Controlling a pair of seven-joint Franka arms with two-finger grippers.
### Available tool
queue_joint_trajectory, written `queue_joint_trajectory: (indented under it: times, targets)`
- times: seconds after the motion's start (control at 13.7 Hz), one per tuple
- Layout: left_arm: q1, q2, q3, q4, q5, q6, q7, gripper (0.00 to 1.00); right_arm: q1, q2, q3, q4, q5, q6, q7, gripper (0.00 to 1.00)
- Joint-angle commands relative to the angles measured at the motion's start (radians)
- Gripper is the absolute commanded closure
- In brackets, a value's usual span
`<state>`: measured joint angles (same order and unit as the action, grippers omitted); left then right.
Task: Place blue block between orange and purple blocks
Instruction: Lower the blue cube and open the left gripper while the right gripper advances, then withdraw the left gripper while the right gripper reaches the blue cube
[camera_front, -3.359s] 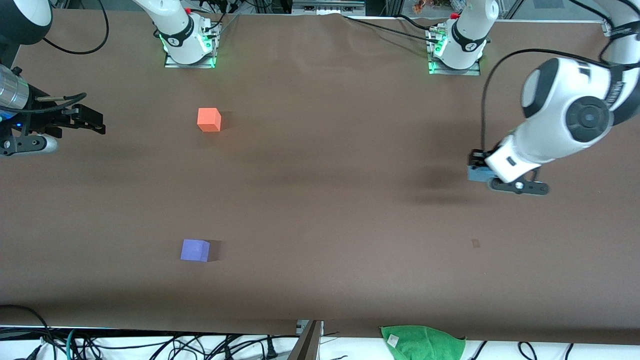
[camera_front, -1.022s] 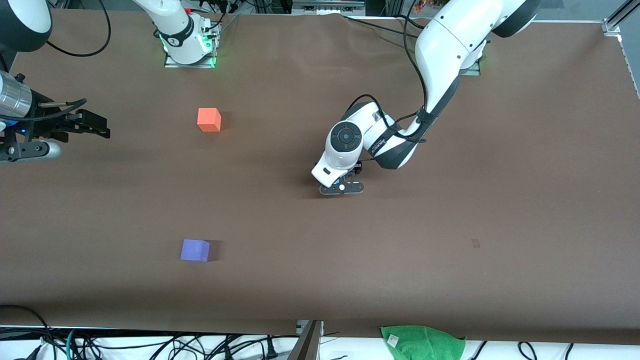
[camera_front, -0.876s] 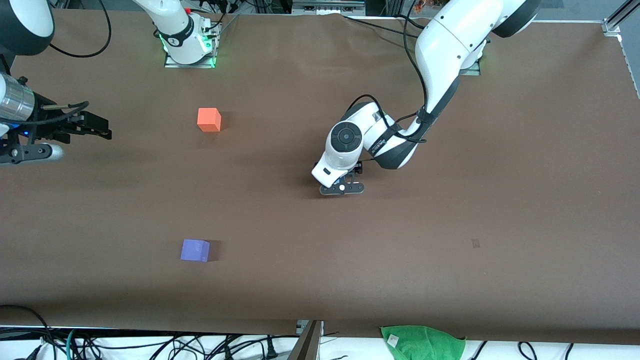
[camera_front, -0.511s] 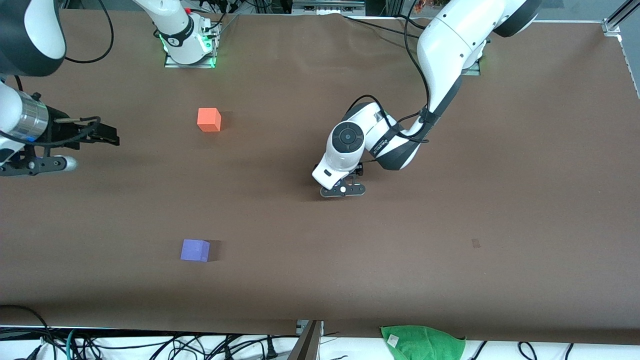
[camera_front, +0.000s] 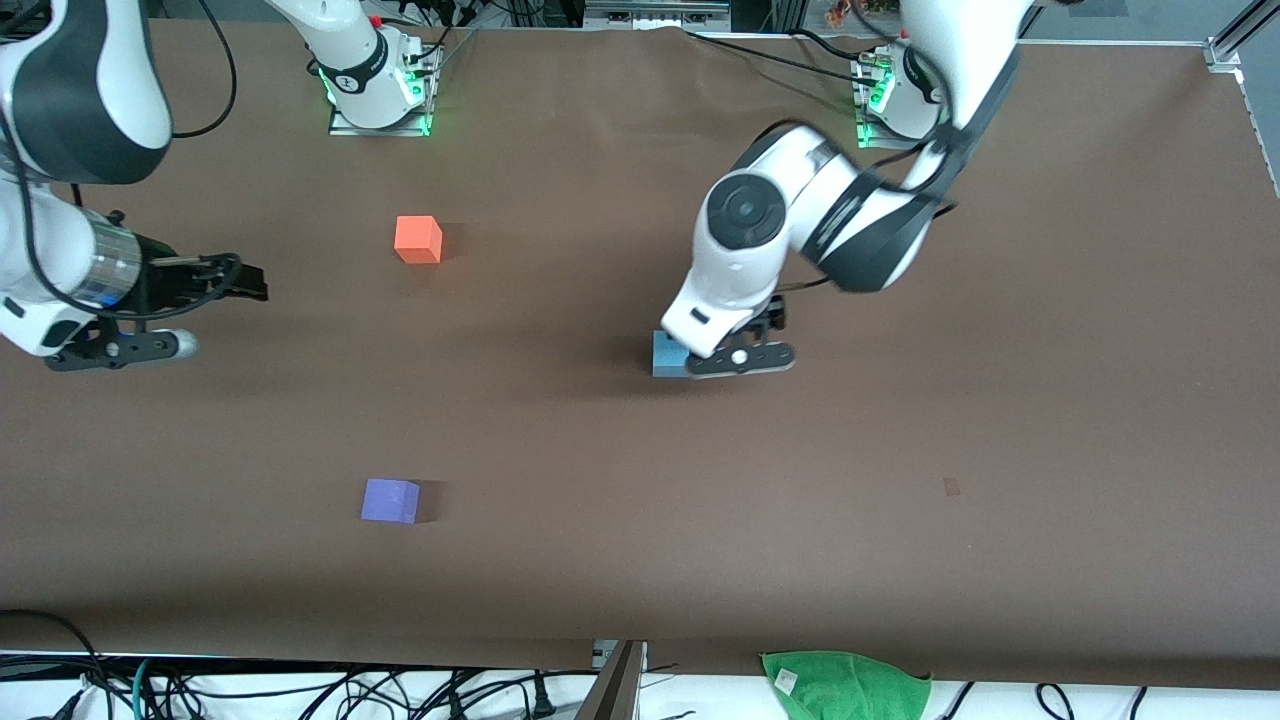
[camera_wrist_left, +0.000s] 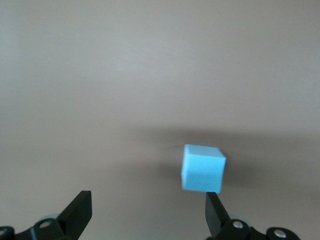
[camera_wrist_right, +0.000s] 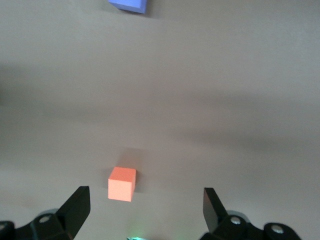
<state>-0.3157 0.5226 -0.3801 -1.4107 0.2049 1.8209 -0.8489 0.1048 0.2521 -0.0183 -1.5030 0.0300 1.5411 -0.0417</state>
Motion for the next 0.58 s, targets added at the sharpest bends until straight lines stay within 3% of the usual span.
queue_joint_trajectory:
  times: [0.0,0.29,0.51]
  targets:
    - [0.079,-0.128,-0.006,-0.025,0.016,-0.099,0.049,0.0,0.079,0.019,-0.002,0.015,0.013,0.031,0.075,0.0]
    - [0.271,-0.234,-0.009,-0.022,0.013,-0.204,0.278,0.0,0.235,0.064,-0.002,0.018,0.013,0.109,0.295,0.0]
    - [0.426,-0.318,-0.006,-0.022,-0.119,-0.274,0.517,0.0,0.347,0.108,-0.002,0.02,0.017,0.204,0.454,0.0]
